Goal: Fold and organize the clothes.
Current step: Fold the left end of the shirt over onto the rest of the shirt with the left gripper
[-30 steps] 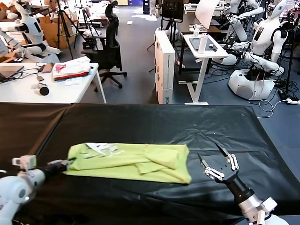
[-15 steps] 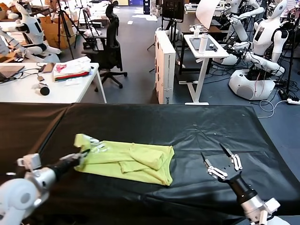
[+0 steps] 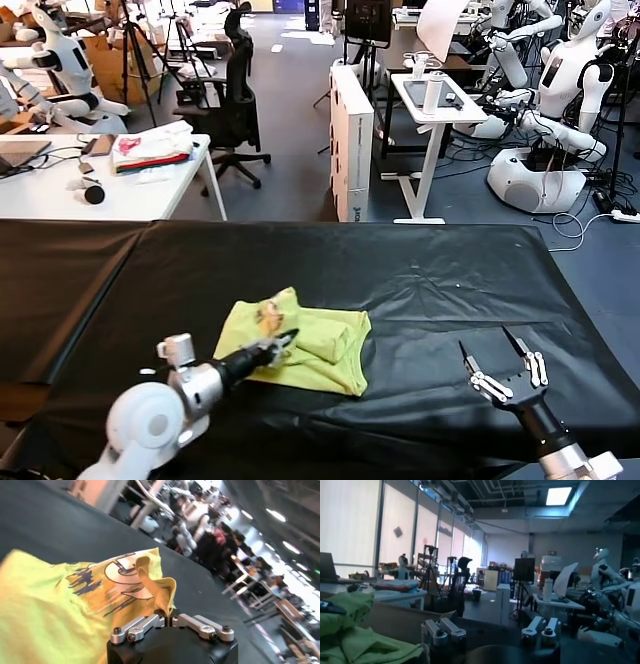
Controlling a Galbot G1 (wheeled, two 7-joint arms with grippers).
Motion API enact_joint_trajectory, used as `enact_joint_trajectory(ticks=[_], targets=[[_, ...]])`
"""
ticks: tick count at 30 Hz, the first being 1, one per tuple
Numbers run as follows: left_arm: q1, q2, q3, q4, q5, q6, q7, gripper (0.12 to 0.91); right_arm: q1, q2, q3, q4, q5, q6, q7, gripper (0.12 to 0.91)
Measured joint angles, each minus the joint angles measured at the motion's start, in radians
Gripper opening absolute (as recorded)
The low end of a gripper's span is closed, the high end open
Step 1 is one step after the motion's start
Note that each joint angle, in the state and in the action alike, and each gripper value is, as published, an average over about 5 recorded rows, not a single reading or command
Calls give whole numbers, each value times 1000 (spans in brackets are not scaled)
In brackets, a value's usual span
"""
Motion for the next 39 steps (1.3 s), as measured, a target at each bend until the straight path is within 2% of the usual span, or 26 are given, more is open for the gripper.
enact_joint_trajectory(ticks=[8,25,27,30,35,39], targets=[[-14,-61,53,11,31,0,-7,182,15,6,-25,-12,-11,-1,-1,907],[-25,-147,80,86,110,0,-1,182,16,14,-40,-13,-15,-1,-3,907],[-21,-159,83,103,133,0,1,203,19,14,-46,-13,-17,-1,-3,907],[-10,-177,92,117,159,0,1,329,25,13,-57,-14,-21,-1,-2,907],[11,-212,110,110,188,0,-3,651,37,-4,-78,-15,-24,-21,13,907],[24,-244,118,95,203,0,-15,853,53,-32,-103,-15,-35,-59,35,907]])
